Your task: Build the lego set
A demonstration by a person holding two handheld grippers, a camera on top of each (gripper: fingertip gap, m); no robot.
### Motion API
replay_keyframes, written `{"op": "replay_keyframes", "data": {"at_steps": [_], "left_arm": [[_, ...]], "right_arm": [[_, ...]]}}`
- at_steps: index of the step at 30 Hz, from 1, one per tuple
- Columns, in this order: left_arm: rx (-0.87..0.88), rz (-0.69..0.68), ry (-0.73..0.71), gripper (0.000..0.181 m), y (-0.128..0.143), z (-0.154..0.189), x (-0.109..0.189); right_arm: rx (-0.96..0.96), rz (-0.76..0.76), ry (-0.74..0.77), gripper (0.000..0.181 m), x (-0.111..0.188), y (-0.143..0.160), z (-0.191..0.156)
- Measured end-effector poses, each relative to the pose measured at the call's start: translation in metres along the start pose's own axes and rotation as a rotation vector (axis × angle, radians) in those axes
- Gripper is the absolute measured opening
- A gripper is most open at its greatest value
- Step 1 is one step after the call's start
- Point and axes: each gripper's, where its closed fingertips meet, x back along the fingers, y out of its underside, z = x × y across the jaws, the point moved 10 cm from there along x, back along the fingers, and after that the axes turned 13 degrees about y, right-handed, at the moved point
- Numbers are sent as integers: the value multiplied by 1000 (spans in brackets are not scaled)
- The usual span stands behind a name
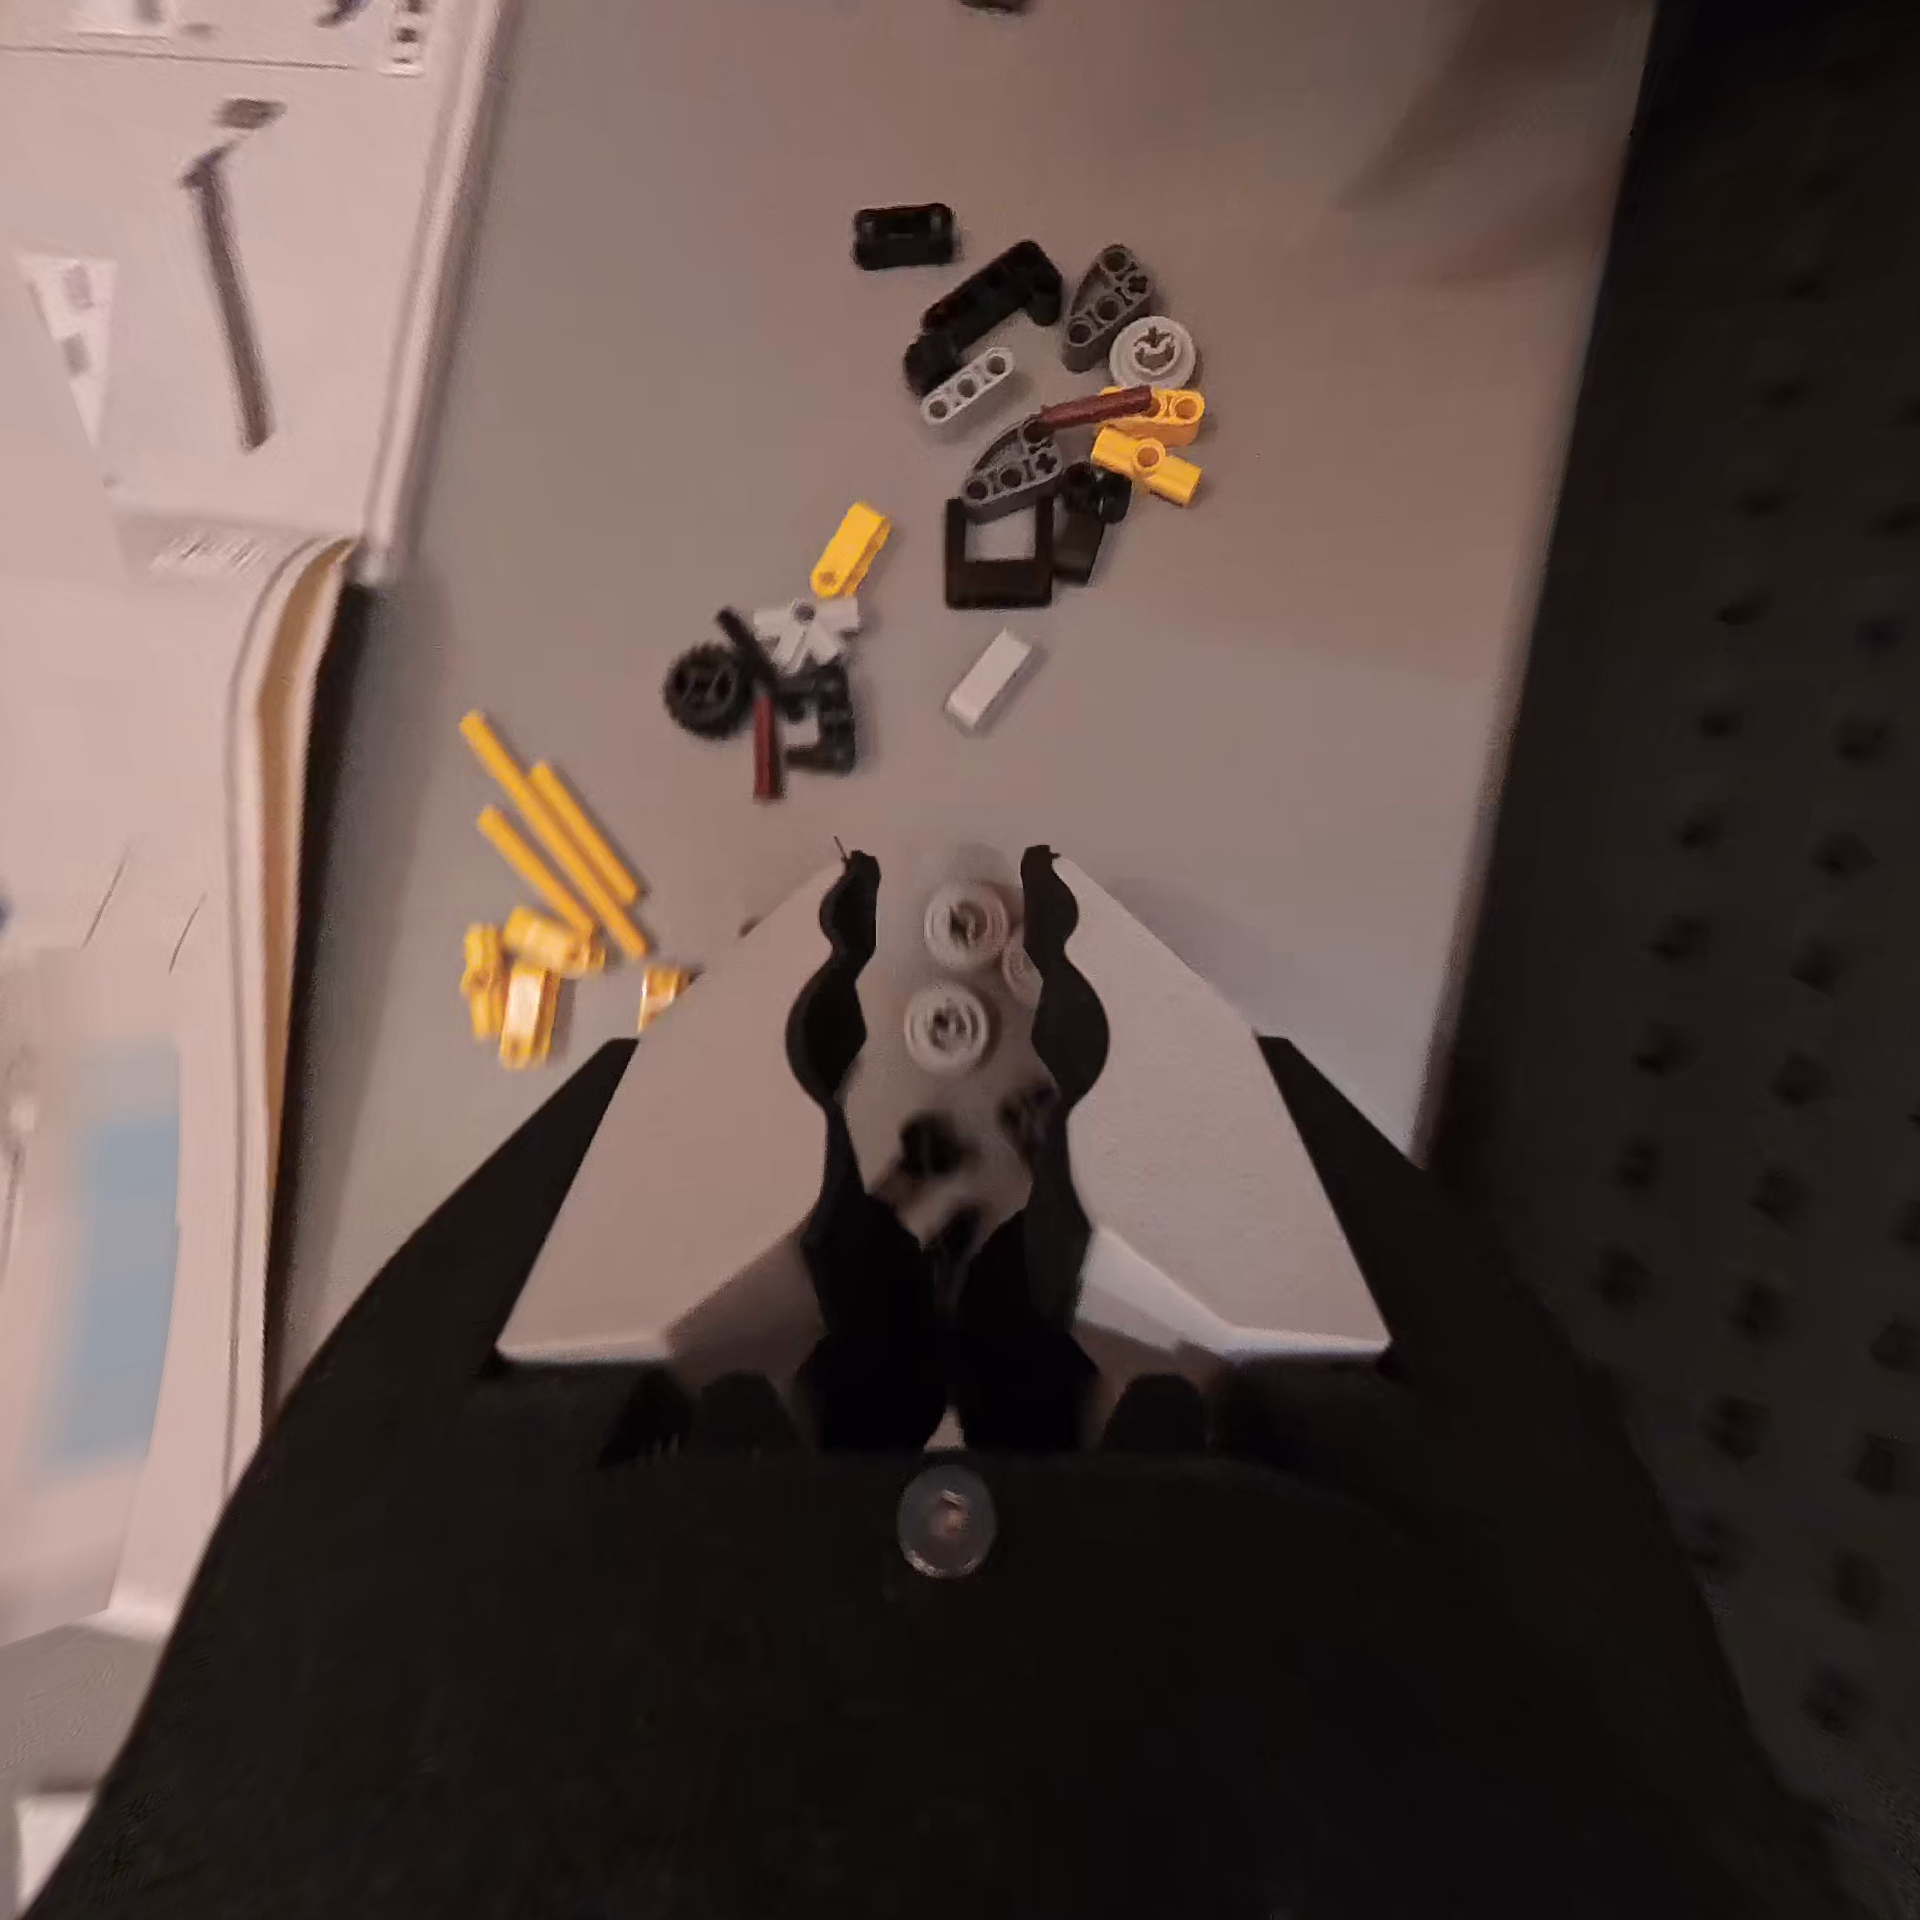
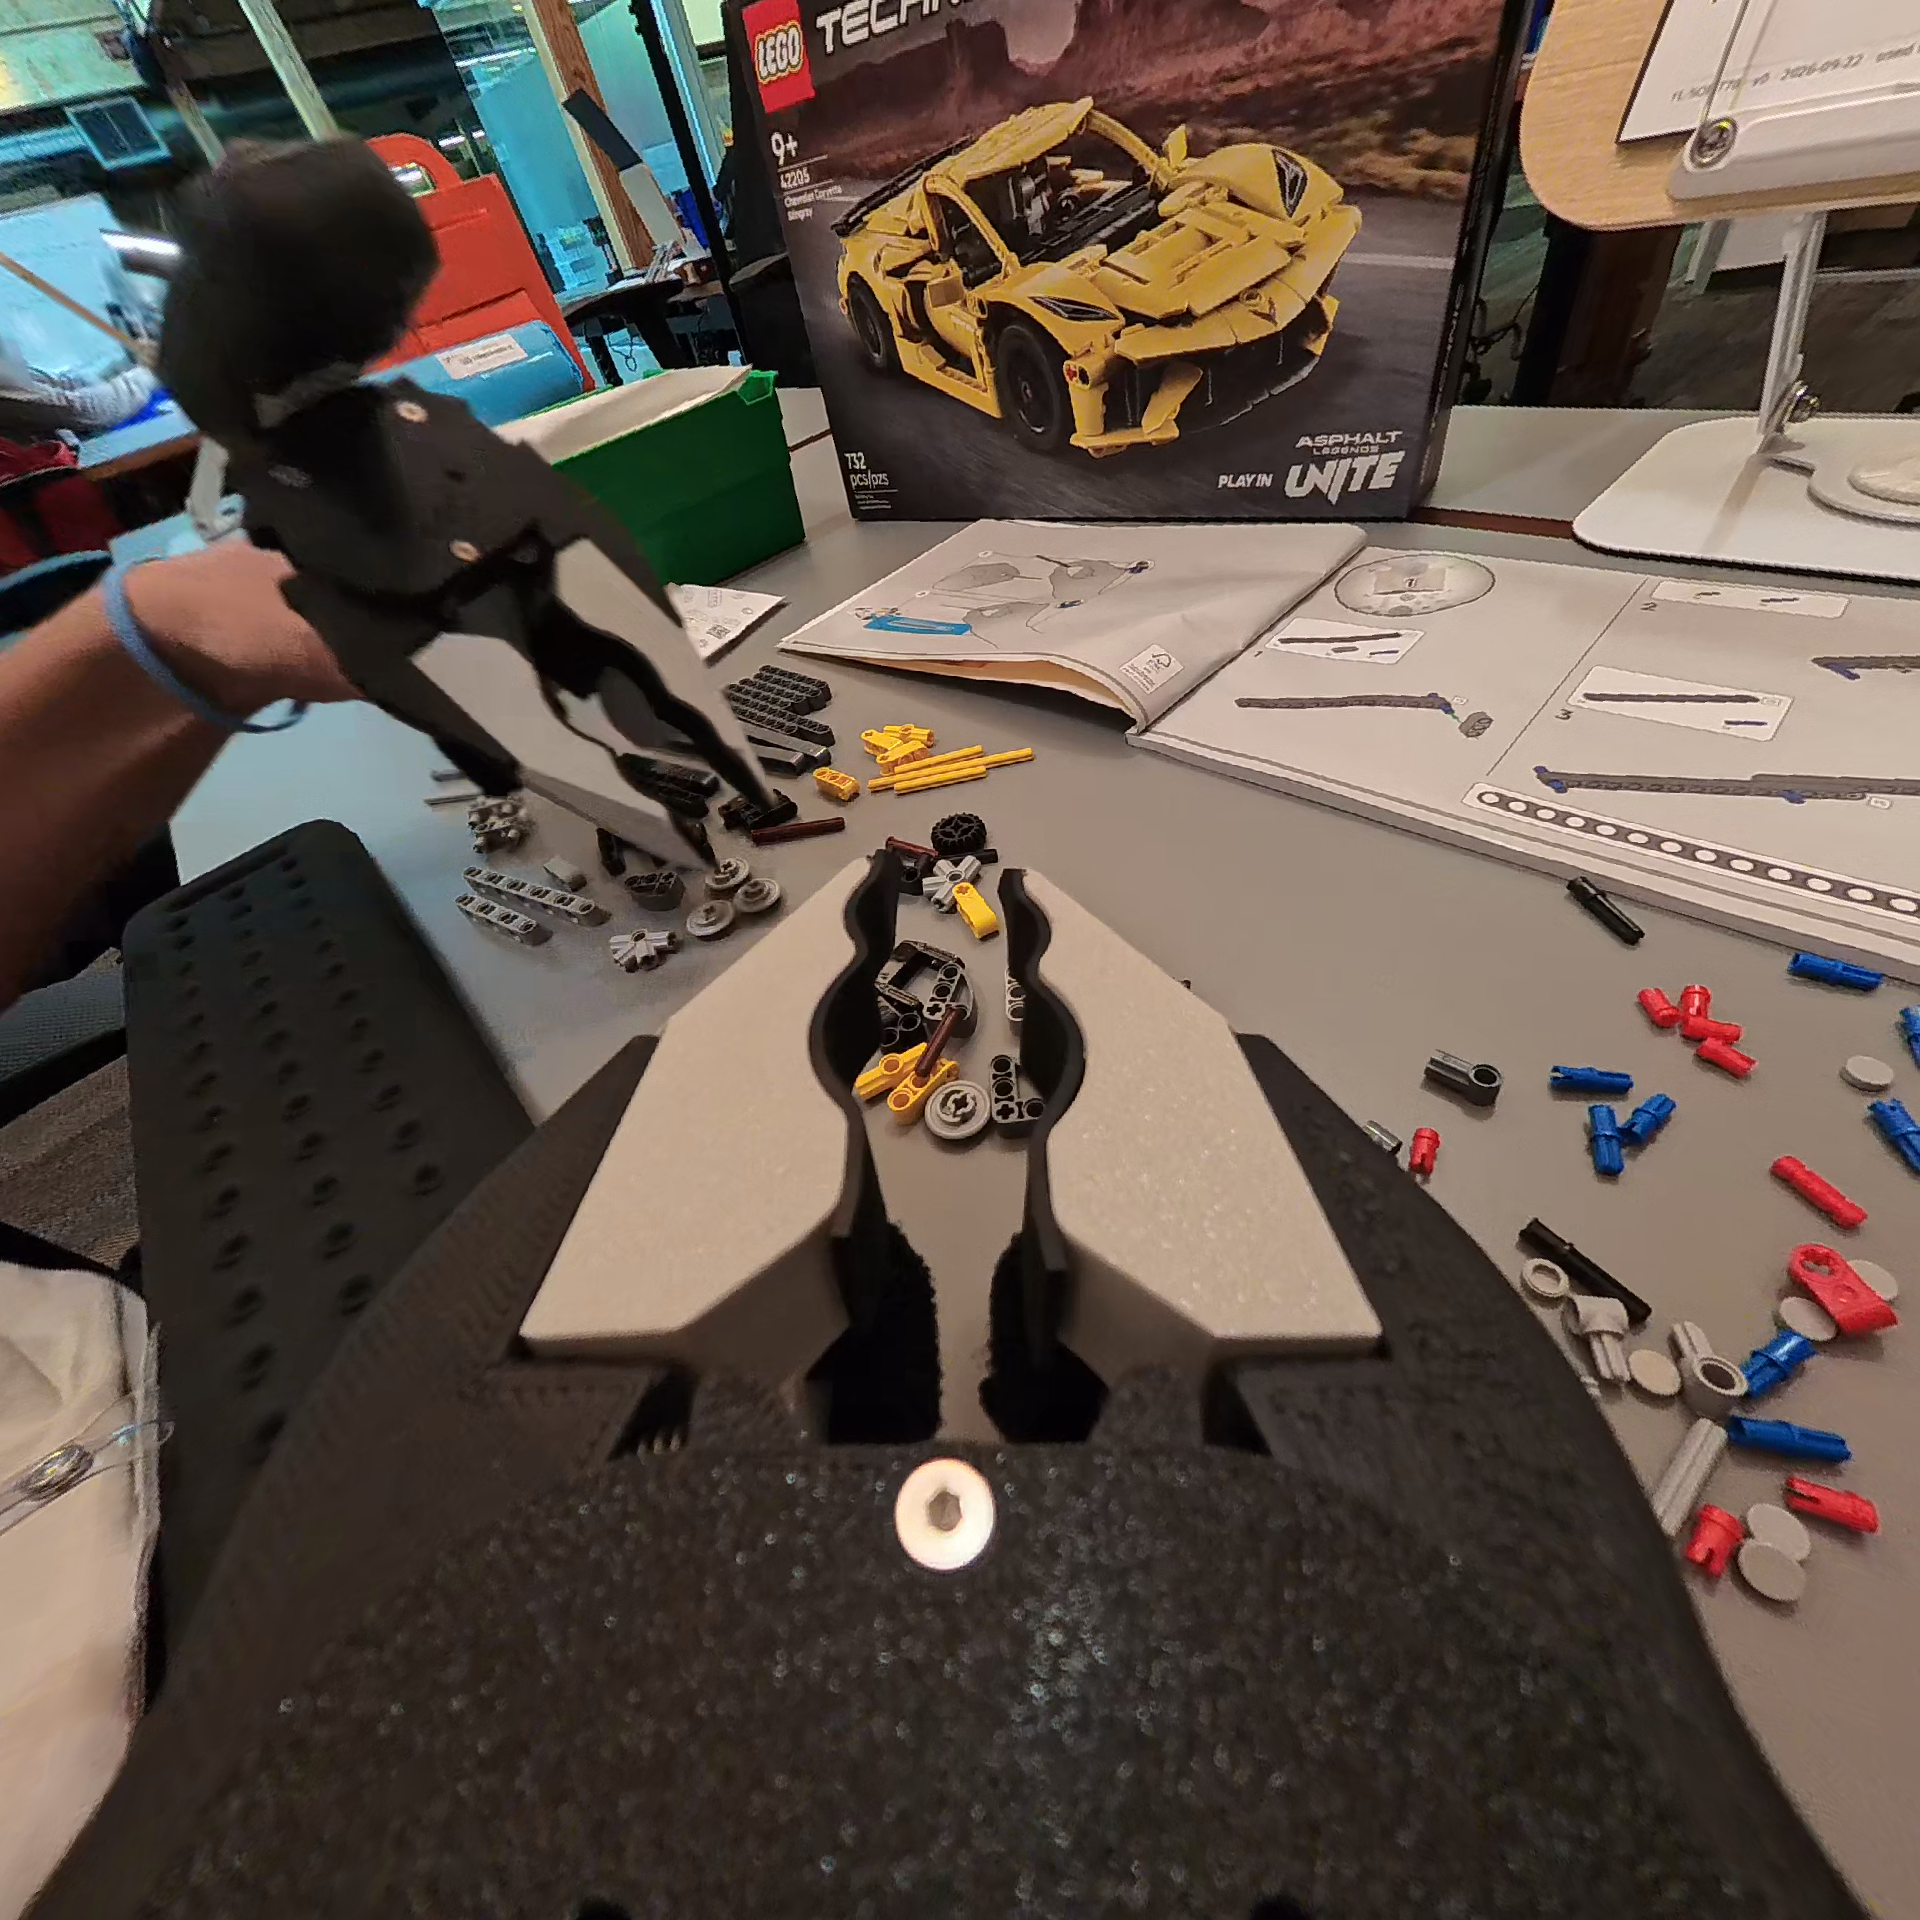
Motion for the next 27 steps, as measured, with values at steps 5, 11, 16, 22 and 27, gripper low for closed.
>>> {"op": "replay_keyframes", "data": {"at_steps": [5,11,16,22,27], "left_arm": [[-56,-104,168,28,-29,-22,-44],[-117,-161,225,7,-37,-22,-51],[-5,-121,161,7,-14,-12,-3],[190,-241,38,7,72,13,50],[227,-237,52,7,99,20,48]], "right_arm": [[-14,16,-2,20,2,-1,1],[-22,17,-7,20,2,-1,2],[-25,20,-11,20,2,-1,2],[-10,8,-8,20,0,0,1],[-3,1,0,20,0,0,0]]}}
